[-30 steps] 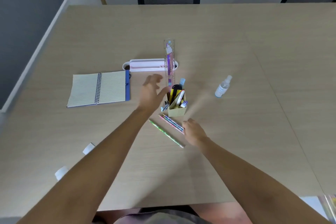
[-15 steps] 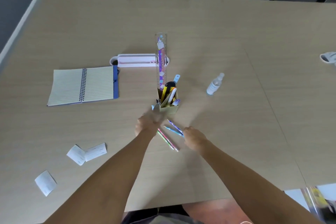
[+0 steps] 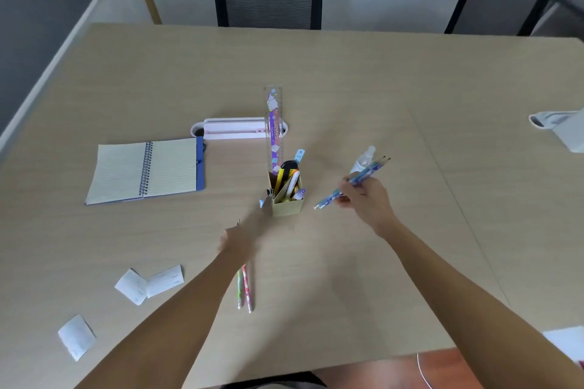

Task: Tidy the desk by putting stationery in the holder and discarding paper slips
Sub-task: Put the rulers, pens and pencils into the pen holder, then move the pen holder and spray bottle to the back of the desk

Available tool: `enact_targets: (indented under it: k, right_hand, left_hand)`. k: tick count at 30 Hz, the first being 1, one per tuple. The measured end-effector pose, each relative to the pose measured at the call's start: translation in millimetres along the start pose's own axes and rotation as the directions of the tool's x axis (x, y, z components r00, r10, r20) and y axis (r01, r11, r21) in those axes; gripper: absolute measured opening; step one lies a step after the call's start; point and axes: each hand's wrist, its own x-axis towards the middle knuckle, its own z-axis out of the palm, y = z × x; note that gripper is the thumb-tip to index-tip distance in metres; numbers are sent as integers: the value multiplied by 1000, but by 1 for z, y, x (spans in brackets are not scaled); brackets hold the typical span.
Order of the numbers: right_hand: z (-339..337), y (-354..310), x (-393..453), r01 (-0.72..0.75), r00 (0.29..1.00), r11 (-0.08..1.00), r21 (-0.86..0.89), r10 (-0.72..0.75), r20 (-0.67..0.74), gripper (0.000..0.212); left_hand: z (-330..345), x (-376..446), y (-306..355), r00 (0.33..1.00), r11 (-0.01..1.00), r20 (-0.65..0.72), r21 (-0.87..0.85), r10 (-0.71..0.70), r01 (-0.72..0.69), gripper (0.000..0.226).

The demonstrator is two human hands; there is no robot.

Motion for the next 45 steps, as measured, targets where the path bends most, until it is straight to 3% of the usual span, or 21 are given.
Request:
enact_targets:
  k: [1, 3, 6, 9, 11, 13, 15, 20, 22, 26, 28, 30, 32, 34, 36, 38, 39, 41, 45]
  right_hand:
    - [6, -13, 6, 15, 1000, 998, 65, -16, 8, 22]
    - [20, -35, 16, 47, 997, 987, 153, -55, 48, 27]
    - [44, -53, 26, 60, 995, 988, 143, -70, 67, 28]
    - [67, -57, 34, 93, 996, 995, -20, -93, -1, 21]
    - [77, -56, 35, 135, 991, 976, -173, -133, 24, 28]
    - [84, -51, 39, 181, 983, 940, -288, -167, 72, 31]
    - [86, -50, 42, 193, 980, 925, -326, -163, 117, 36]
    - [79, -58, 46, 243, 969, 943, -228, -224, 108, 15]
    - [73, -59, 45, 254, 967, 951, -176, -242, 83, 17]
    - [62, -39, 43, 181, 983, 980, -83, -182, -9, 23]
    - [57, -19, 43, 91, 995, 990, -111, -94, -30, 26]
    - [55, 4, 43, 4, 1000, 969, -245, 2, 23, 32]
    - [56, 20, 39, -30, 993, 916, -400, 75, 96, 40]
    - [61, 27, 33, -26, 982, 906, -423, 103, 159, 47]
    - [68, 28, 33, -3, 974, 908, -419, 97, 203, 51]
    - [77, 27, 37, 44, 972, 903, -427, 60, 226, 46]
    - [83, 26, 40, 58, 973, 902, -428, 44, 226, 42]
    - [92, 21, 45, 56, 974, 903, -426, 44, 221, 37]
    - [112, 9, 68, 105, 967, 887, -449, 14, 254, 37]
  left_hand:
    - [-7, 1, 1, 999, 999, 20, 19, 37, -37, 32]
    - [-33, -1, 5, 996, 989, -11, -110, 93, -94, 27]
    - [-94, -18, 20, 962, 877, -198, -407, 189, -256, 19]
    - [-149, -49, 43, 829, 731, -493, -458, 266, -506, 20]
    - [-166, -66, 61, 724, 637, -586, -411, 364, -653, 20]
    - [-163, -68, 76, 690, 586, -559, -393, 460, -709, 19]
    - [-150, -60, 87, 690, 611, -482, -340, 540, -715, 19]
    - [-117, -36, 105, 662, 697, -333, -22, 671, -717, 27]
    - [-106, -28, 109, 669, 708, -277, 61, 689, -704, 31]
    - [-90, -12, 112, 723, 734, -131, 94, 678, -672, 30]
    - [-85, -10, 110, 734, 737, -73, 109, 675, -667, 25]
    - [-81, -9, 102, 742, 744, -77, -6, 666, -668, 30]
    - [-74, -8, 88, 800, 757, -208, -258, 563, -600, 30]
    - [-58, -6, 68, 920, 674, -255, -625, 298, -392, 17]
    - [-37, -9, 50, 998, 580, 24, -815, 65, -18, 15]
    - [-16, -10, 38, 943, 472, 329, -840, 49, 268, 22]
    - [-10, -10, 38, 910, 388, 404, -856, 92, 341, 25]
    - [-9, -4, 46, 898, 252, 419, -891, 136, 378, 24]
    - [-31, 22, 60, 931, 116, 348, -935, 109, 336, 18]
